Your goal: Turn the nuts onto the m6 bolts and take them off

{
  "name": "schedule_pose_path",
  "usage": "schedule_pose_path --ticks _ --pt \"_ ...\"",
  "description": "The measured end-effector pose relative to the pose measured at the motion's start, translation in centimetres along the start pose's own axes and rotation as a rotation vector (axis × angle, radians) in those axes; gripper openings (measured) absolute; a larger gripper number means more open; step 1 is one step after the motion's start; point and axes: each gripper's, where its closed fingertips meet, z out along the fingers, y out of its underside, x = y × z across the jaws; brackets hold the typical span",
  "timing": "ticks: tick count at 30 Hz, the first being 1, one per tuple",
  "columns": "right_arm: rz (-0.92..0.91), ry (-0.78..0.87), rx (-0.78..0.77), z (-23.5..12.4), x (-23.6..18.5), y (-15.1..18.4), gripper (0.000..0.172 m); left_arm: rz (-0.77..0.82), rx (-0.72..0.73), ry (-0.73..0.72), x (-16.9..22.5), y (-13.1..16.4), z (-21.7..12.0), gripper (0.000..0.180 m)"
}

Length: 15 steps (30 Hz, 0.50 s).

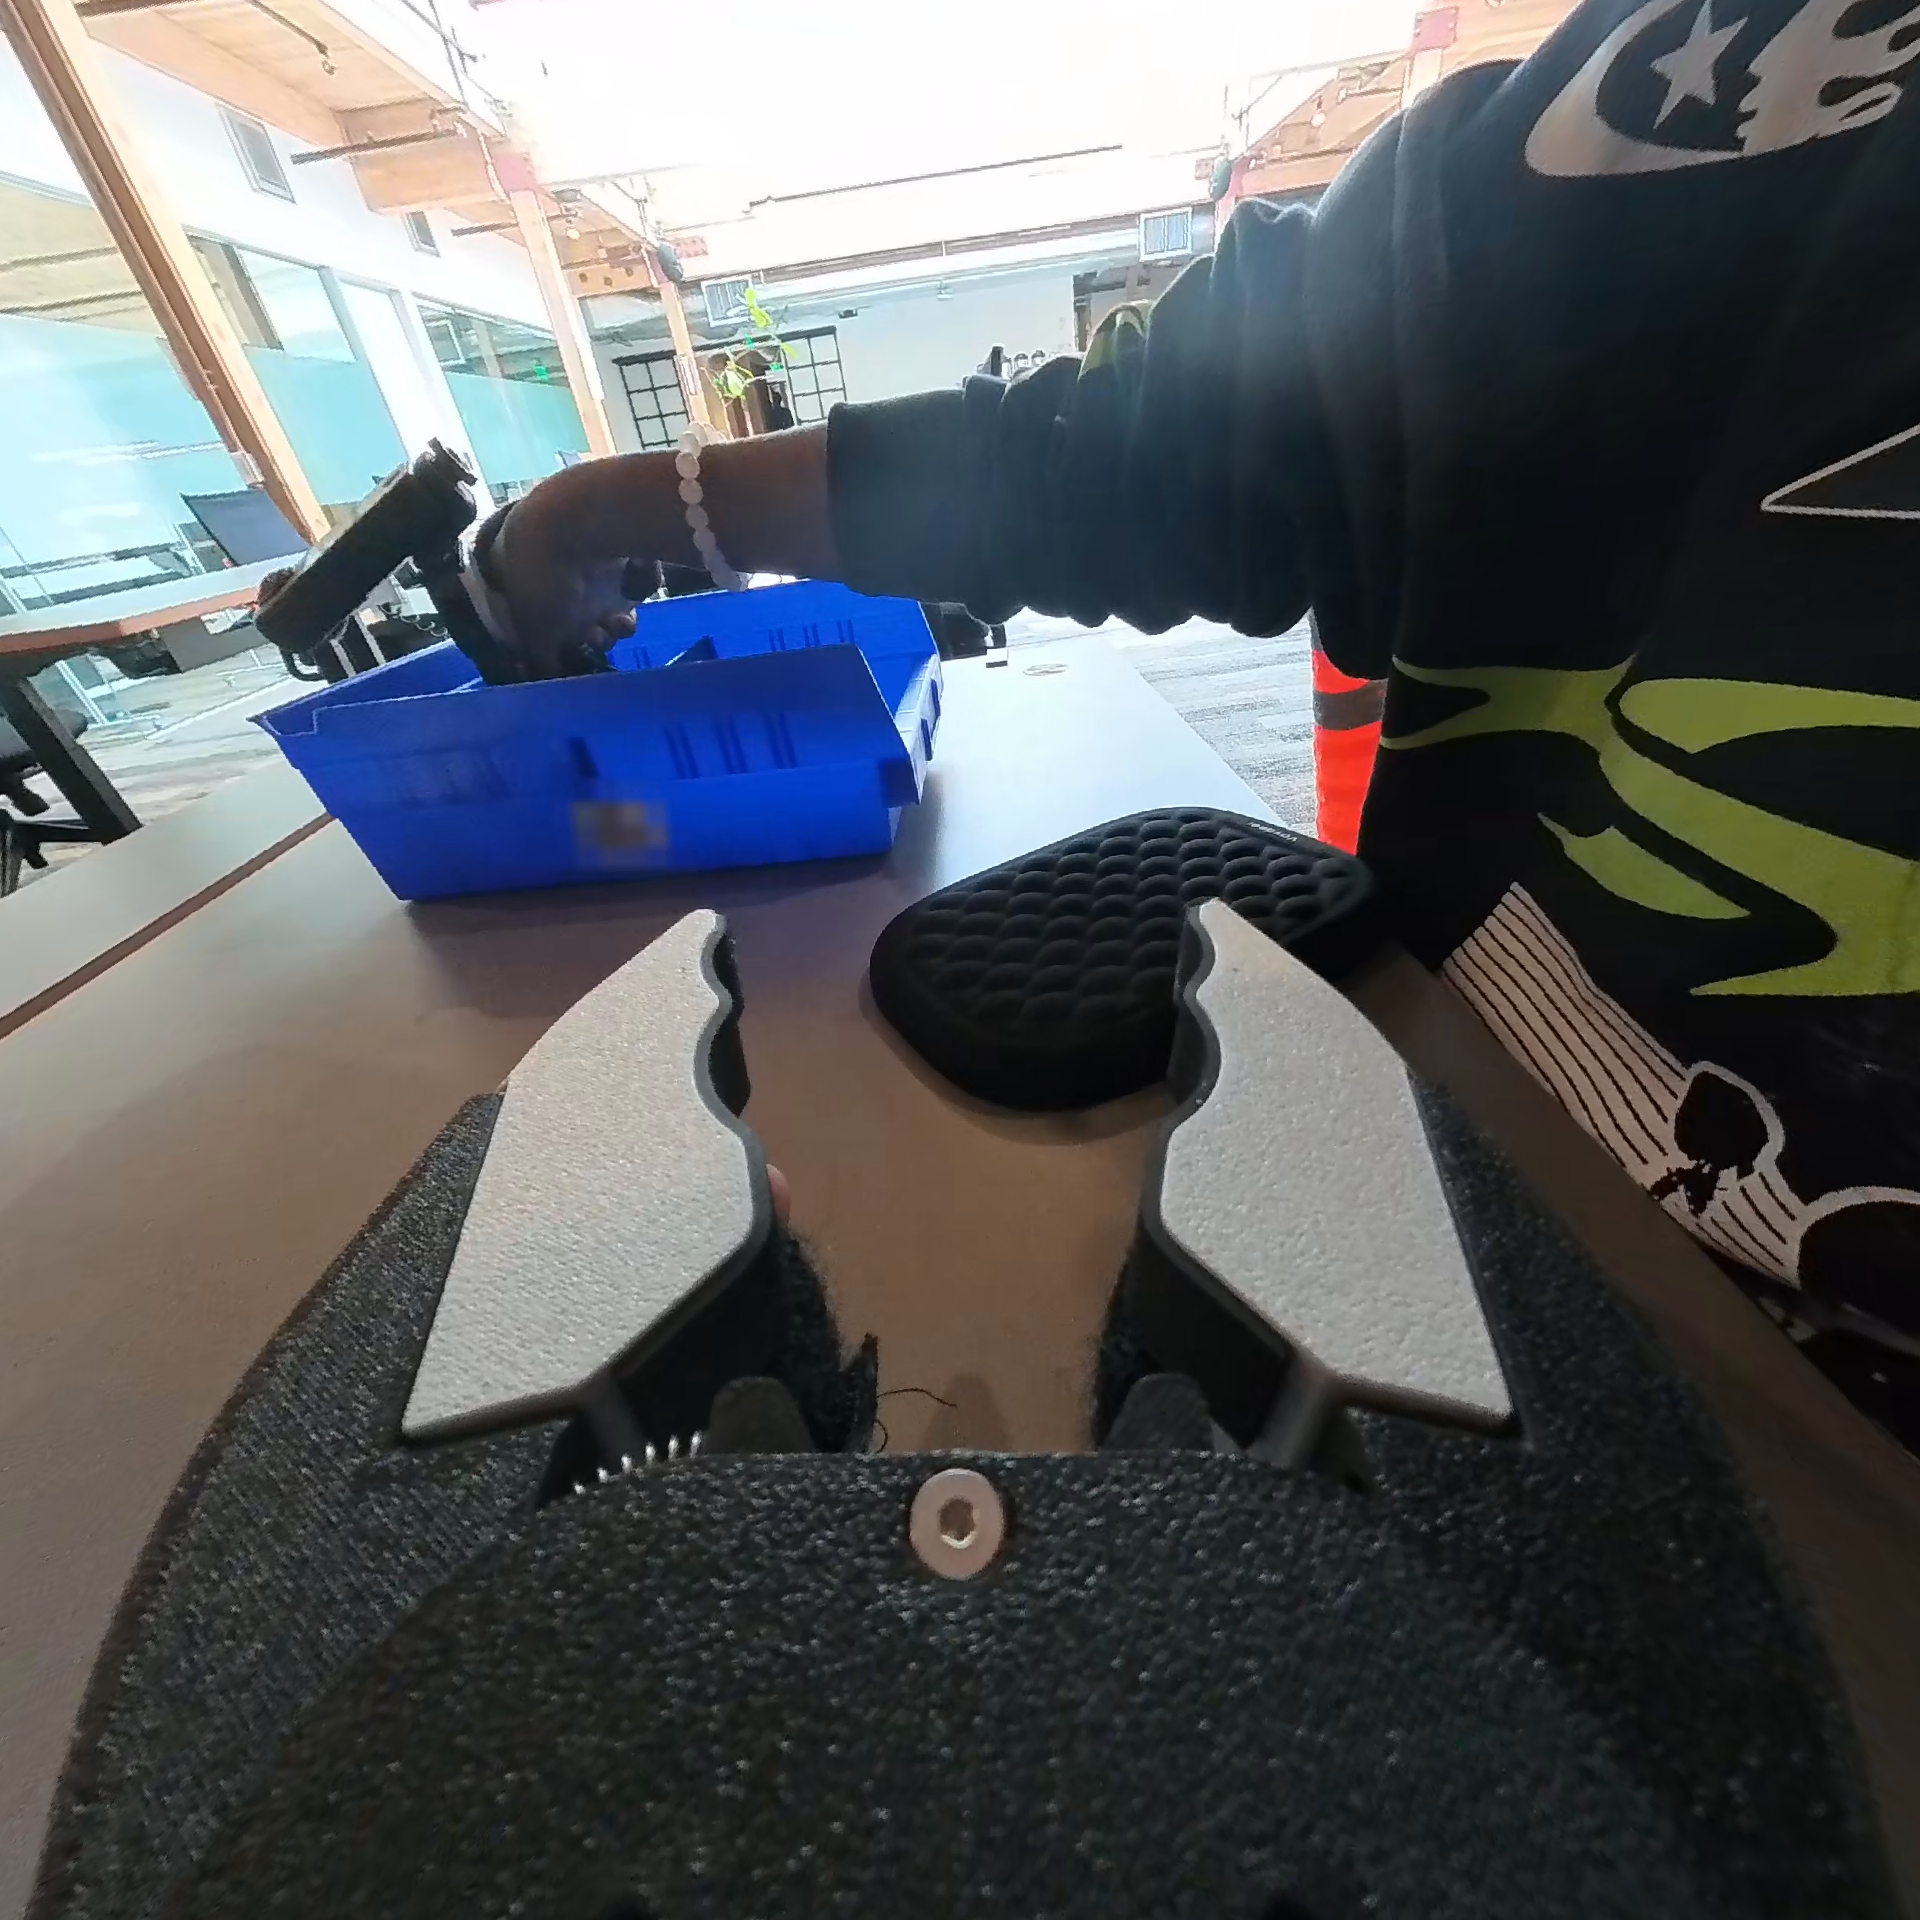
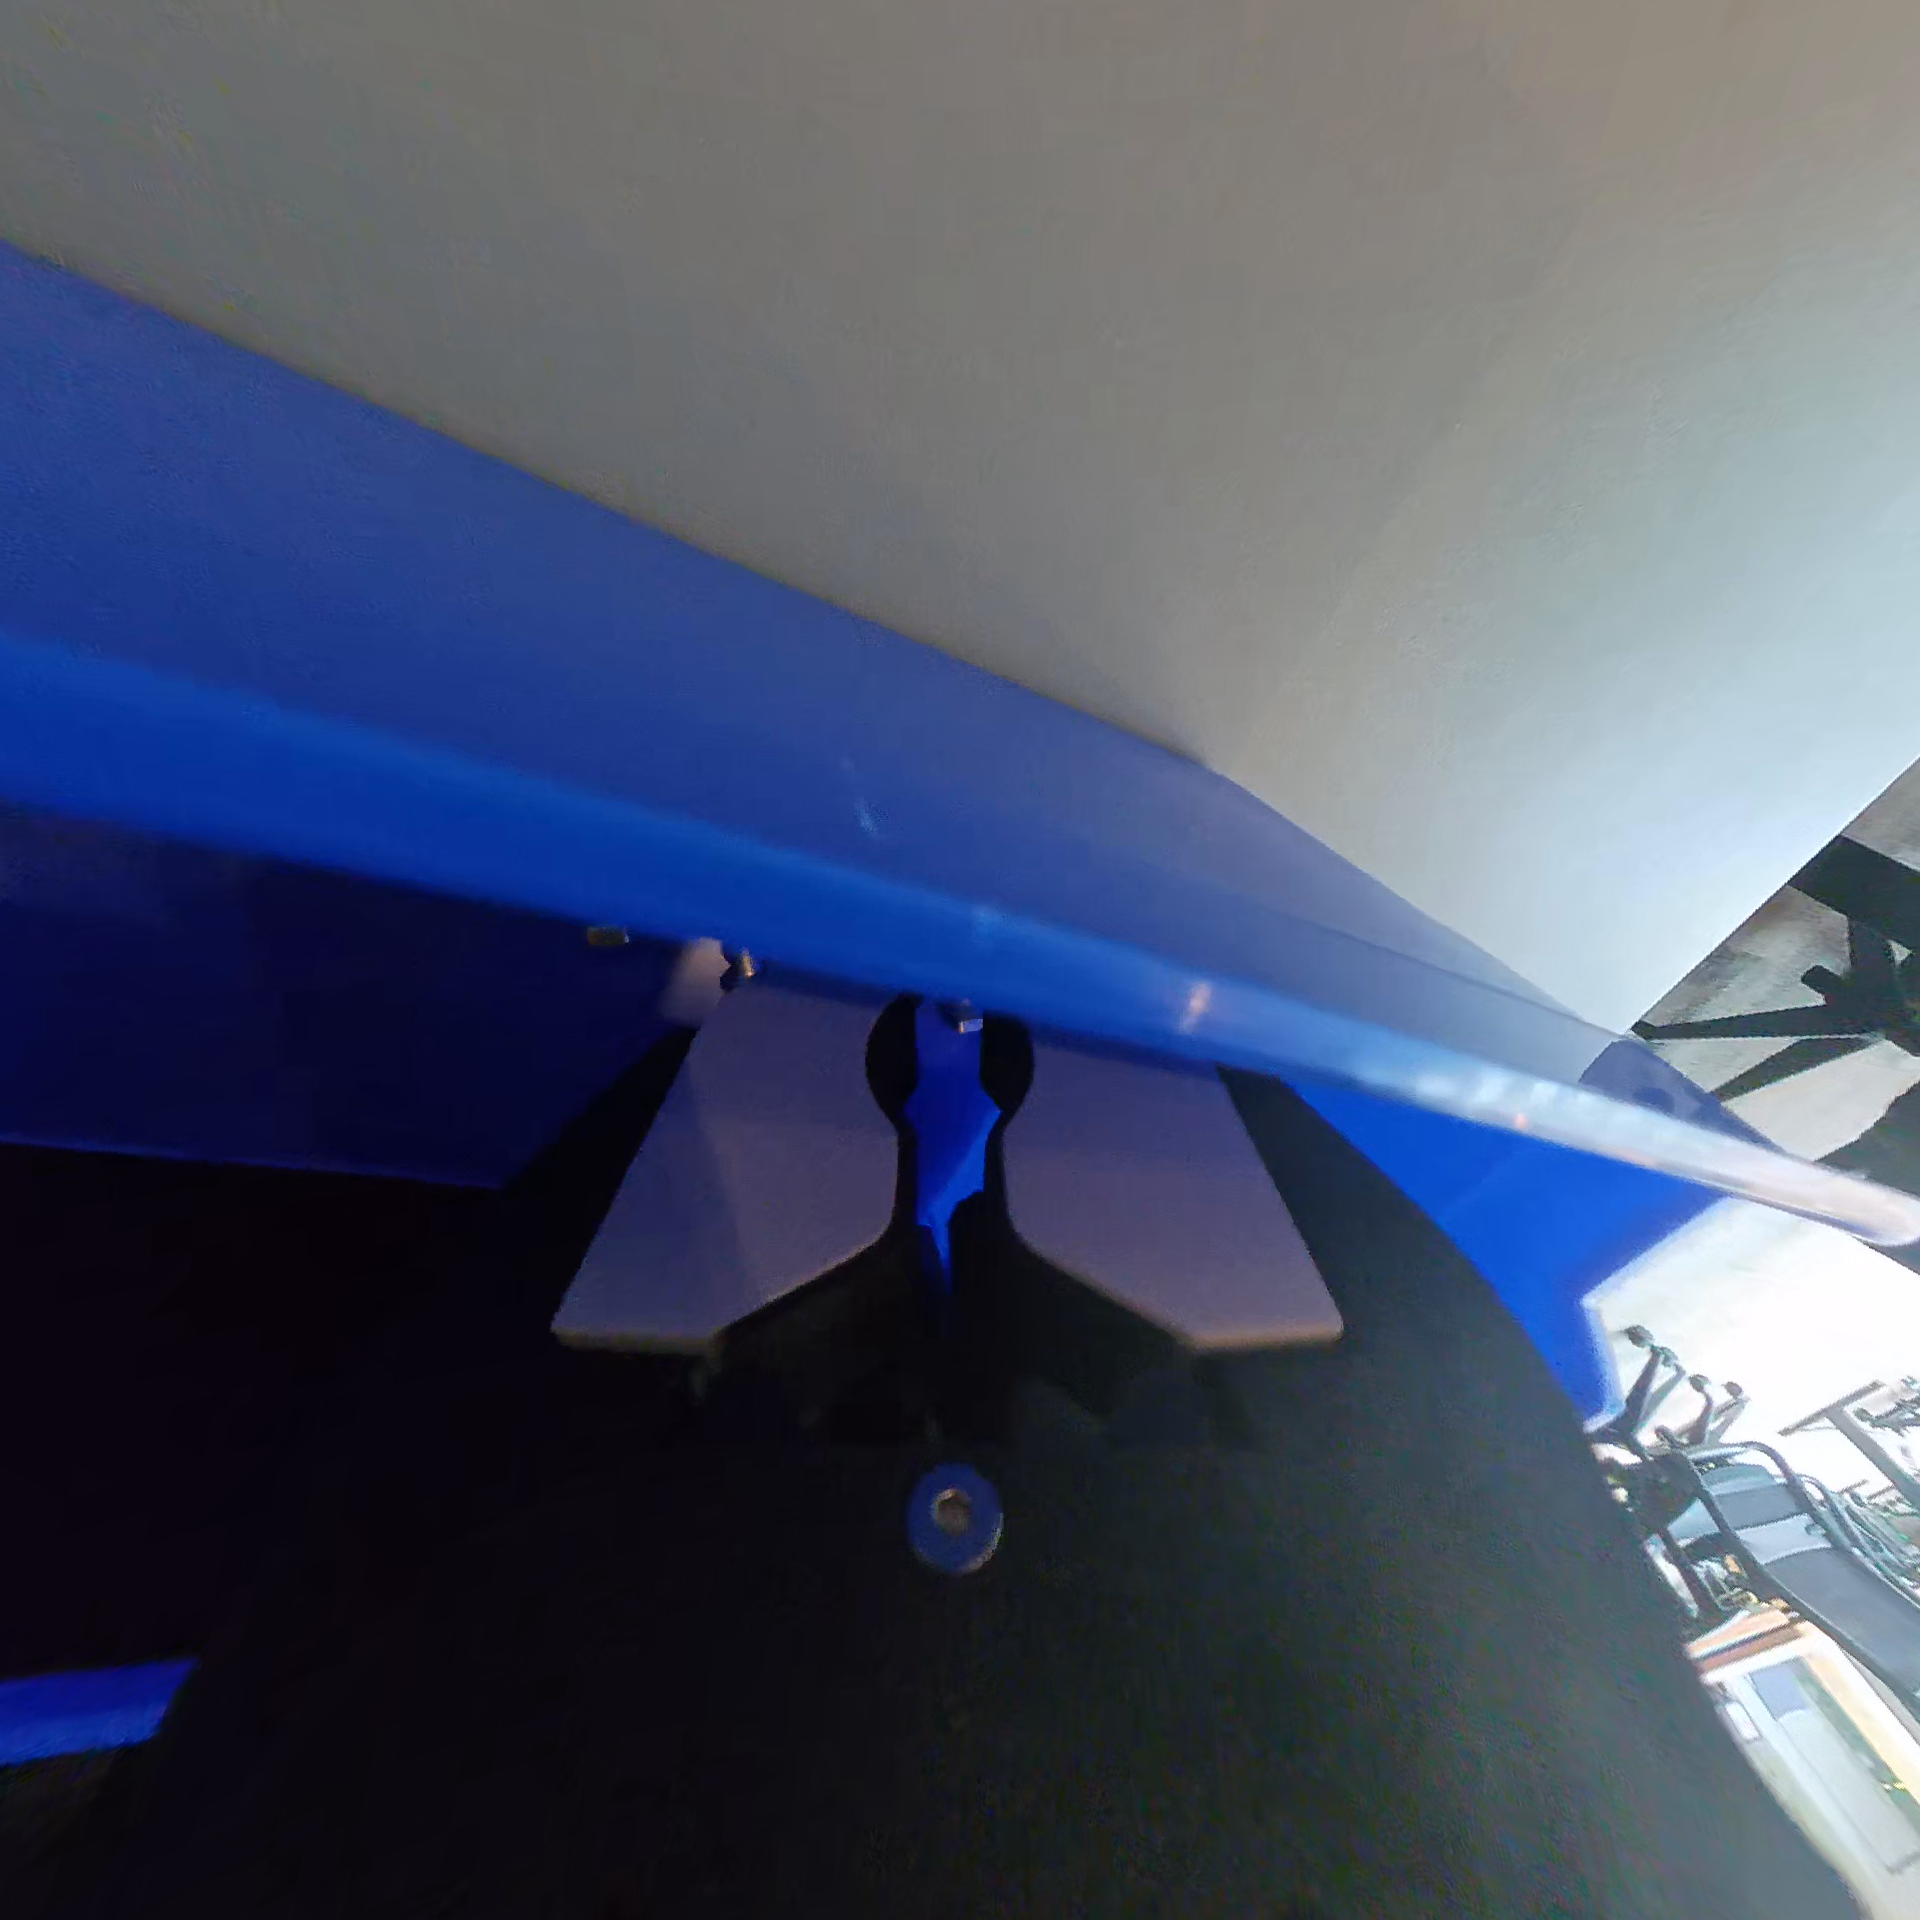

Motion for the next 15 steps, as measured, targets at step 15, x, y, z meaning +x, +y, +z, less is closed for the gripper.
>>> schedule_pose_path --ticks 15 --pt "0.015 0.045 0.202 -5.1 0.4 0.3 0.023 -0.013 0.003 -0.004 0.0 -0.2 0.0 0.085"
